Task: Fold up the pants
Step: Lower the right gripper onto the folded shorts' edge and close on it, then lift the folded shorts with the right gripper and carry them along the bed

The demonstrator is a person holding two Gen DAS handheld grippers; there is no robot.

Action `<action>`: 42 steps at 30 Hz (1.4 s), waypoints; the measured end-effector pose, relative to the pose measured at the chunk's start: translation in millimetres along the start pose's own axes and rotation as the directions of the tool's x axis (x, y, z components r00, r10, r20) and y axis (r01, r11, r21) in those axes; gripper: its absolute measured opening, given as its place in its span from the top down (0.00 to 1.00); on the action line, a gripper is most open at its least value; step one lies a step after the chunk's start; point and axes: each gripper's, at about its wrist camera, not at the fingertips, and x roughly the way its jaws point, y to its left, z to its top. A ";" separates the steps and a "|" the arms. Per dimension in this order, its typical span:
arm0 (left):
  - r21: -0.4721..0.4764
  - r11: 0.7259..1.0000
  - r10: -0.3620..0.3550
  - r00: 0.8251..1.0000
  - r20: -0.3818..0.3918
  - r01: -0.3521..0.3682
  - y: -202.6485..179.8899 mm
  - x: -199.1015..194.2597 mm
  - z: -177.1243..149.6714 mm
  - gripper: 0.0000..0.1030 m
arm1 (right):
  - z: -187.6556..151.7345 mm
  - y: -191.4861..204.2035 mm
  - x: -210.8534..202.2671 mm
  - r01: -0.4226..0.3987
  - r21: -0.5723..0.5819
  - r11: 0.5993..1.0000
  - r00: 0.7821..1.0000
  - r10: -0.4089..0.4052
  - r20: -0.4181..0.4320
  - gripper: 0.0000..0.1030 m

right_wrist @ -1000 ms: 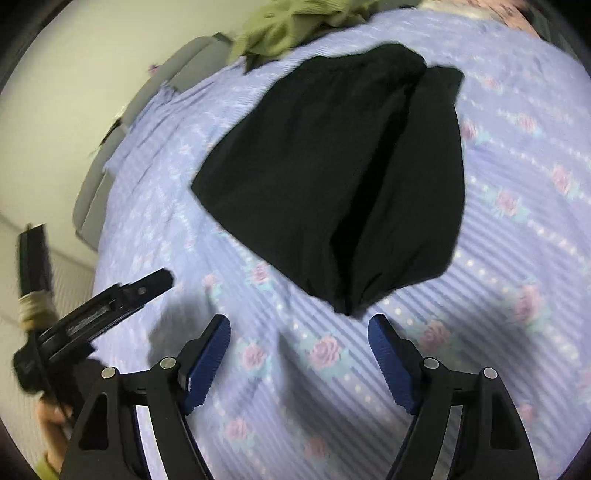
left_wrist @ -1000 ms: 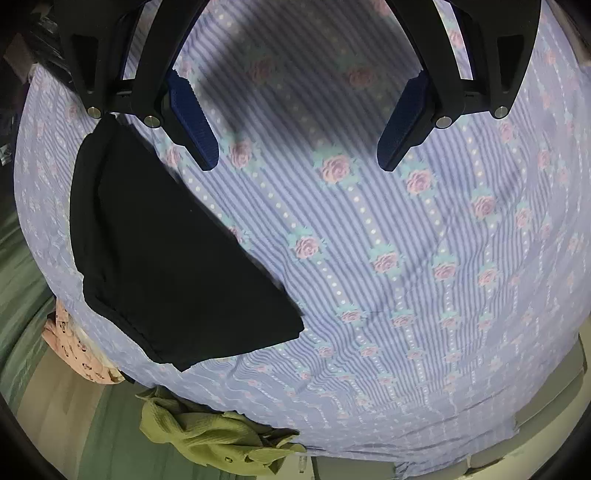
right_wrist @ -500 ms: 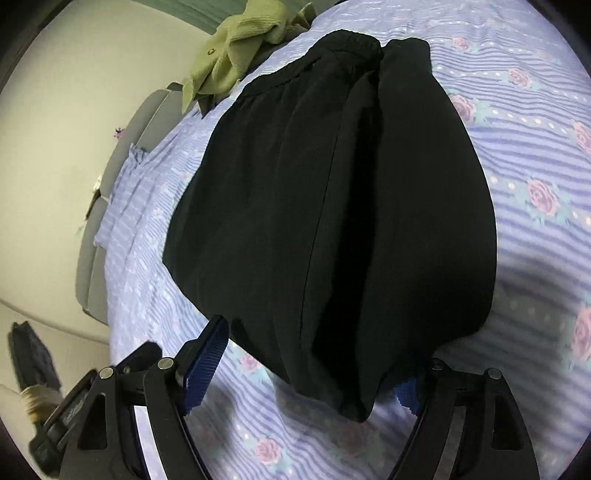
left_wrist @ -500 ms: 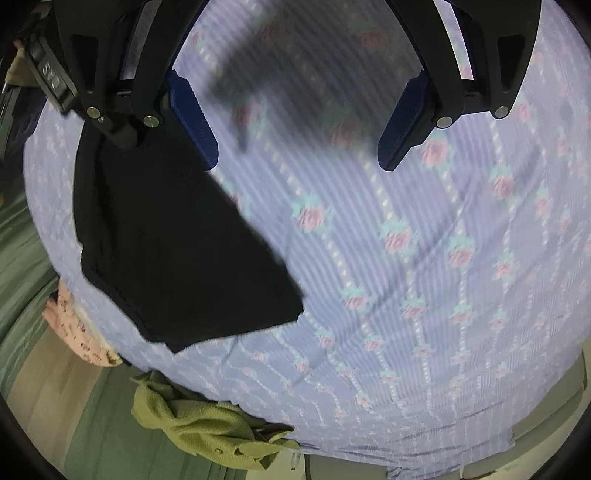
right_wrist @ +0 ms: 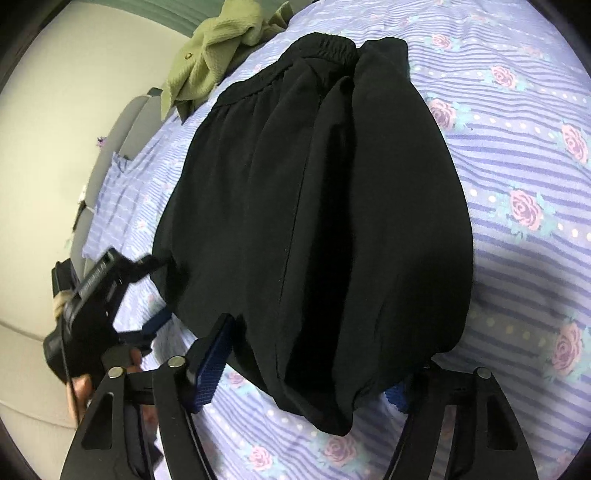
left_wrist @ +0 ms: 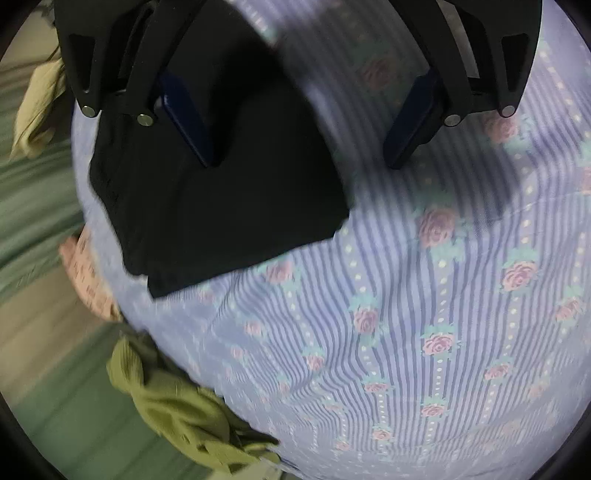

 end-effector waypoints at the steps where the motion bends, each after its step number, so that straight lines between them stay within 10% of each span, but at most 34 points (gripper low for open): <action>1: -0.024 1.000 -0.014 1.000 0.010 0.014 1.6 1.3 -0.1 0.09 | 0.7 2.4 2.1 0.010 -0.003 1.000 1.000 -0.010 -0.001 0.32; 3: -0.071 0.996 -0.054 0.998 0.027 0.055 4.1 3.5 -0.7 0.11 | 1.7 2.5 3.5 0.020 -0.001 1.000 1.000 -0.020 -0.006 0.33; 6: -0.118 0.975 -0.190 0.982 0.008 0.190 2.4 -1.2 -2.3 0.40 | 2.0 3.3 2.8 0.023 -0.012 1.000 1.000 -0.024 -0.012 0.34; 18: -0.191 0.952 -0.240 0.971 0.011 0.238 -2.2 24.4 6.6 0.28 | 7.9 16.2 10.5 0.061 -0.104 0.993 0.998 -0.062 -0.004 0.36; 23: -0.175 0.910 -0.374 0.926 0.045 0.376 -7.6 1.2 2.9 0.83 | 12.7 10.8 6.5 0.041 -0.078 0.996 0.999 -0.042 -0.011 0.42; 31: 0.012 0.994 -0.108 0.993 0.039 0.107 -36.3 -31.2 -6.1 0.90 | 24.7 13.6 -22.2 0.002 -0.128 0.992 0.999 -0.007 -0.042 0.84; 42: 0.184 0.982 -0.079 0.977 0.196 0.042 -89.2 -176.2 -52.0 0.93 | 37.4 46.9 -171.9 -0.030 -0.228 0.973 0.997 0.045 0.063 0.88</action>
